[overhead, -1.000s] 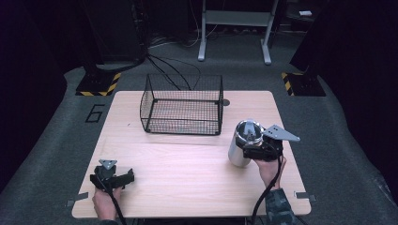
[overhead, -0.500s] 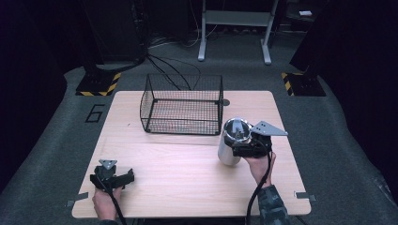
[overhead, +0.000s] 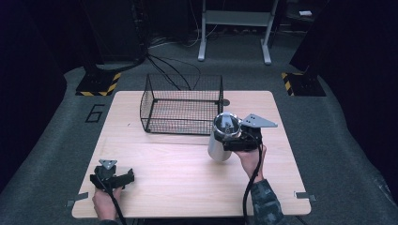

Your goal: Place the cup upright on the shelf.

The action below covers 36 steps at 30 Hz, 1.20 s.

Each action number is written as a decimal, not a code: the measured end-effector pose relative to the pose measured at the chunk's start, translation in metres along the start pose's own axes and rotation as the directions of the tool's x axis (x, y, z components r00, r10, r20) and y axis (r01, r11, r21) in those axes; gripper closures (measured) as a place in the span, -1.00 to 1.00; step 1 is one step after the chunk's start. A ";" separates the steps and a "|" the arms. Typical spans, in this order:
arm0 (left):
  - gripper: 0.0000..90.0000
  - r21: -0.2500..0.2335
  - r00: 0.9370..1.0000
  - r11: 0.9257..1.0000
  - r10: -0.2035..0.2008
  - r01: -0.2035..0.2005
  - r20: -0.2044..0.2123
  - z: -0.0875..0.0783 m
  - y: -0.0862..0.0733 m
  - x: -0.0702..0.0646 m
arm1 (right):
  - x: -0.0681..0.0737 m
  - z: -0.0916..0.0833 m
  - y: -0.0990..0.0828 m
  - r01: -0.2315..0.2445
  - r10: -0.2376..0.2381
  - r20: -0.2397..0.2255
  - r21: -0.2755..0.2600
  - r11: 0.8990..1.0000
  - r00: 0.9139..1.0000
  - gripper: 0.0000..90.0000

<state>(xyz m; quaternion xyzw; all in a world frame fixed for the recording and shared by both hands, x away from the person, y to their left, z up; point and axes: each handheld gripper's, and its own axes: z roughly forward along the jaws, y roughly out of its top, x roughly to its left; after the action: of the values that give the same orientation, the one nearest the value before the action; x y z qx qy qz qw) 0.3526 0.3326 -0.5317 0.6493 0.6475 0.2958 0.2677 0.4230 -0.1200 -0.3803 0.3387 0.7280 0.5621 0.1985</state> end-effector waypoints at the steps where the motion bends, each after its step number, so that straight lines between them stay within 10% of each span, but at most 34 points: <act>1: -0.99 0.001 1.000 1.000 0.001 -0.001 -0.001 0.000 0.000 0.000 | 0.001 0.004 0.004 0.005 -0.005 -0.005 0.002 1.000 1.000 -0.93; 36: -0.99 0.008 1.000 1.000 -0.008 0.008 0.007 0.000 0.000 0.001 | 0.016 0.039 0.048 0.026 -0.026 -0.059 0.008 1.000 0.998 -0.93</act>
<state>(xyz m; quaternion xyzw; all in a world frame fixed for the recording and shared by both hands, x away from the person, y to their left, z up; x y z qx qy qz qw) 0.3529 0.3332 -0.5316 0.6488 0.6504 0.2899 0.2683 0.4505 -0.0753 -0.3443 0.3132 0.7403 0.5661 0.1829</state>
